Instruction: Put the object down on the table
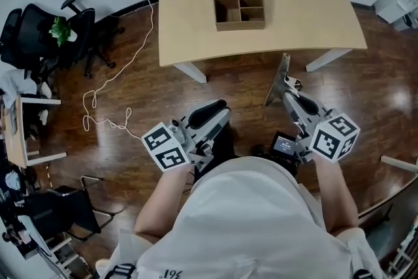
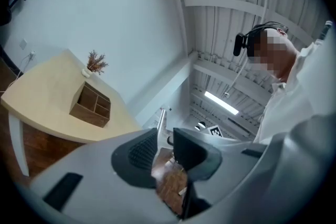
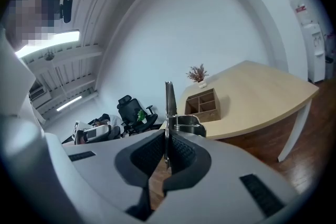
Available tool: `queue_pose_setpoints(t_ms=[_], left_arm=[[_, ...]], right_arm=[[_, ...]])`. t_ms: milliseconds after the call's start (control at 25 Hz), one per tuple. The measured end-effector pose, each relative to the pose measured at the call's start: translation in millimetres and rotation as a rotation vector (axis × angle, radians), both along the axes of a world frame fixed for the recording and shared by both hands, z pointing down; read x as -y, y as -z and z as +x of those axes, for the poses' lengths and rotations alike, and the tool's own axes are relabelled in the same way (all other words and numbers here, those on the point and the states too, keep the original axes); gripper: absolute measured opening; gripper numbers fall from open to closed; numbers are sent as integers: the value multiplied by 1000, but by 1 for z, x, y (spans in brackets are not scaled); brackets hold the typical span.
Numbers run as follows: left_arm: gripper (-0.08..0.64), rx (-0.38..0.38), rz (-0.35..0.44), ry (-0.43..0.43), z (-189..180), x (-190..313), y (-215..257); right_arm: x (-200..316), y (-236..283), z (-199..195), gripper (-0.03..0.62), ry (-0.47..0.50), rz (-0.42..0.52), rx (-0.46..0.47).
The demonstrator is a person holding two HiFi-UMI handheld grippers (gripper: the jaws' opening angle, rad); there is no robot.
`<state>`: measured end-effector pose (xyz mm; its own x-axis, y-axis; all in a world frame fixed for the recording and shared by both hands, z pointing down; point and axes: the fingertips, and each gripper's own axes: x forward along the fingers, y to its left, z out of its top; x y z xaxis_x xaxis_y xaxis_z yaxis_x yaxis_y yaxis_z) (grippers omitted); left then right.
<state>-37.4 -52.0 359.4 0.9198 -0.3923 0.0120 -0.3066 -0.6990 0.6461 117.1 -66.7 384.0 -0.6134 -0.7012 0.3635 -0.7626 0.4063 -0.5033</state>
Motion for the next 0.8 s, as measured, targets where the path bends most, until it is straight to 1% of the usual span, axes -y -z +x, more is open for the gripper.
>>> queue_pose_setpoints(t_ms=[160, 360, 520, 680, 800], left_arm=[[72, 11, 8, -67, -19, 44, 5], [72, 31, 2, -107, -32, 85, 0], [72, 38, -11, -93, -32, 105, -2], [72, 56, -8, -49, -29, 125, -6], [72, 69, -15, -18, -26, 131, -9]], right_arm=[[40, 7, -18, 5, -49, 0, -16], [77, 4, -28, 5, -81, -1, -43], [101, 1, -29, 5, -71, -17, -44], [128, -5, -28, 5, -27, -17, -37], [140, -11, -26, 5, 0, -25, -34]])
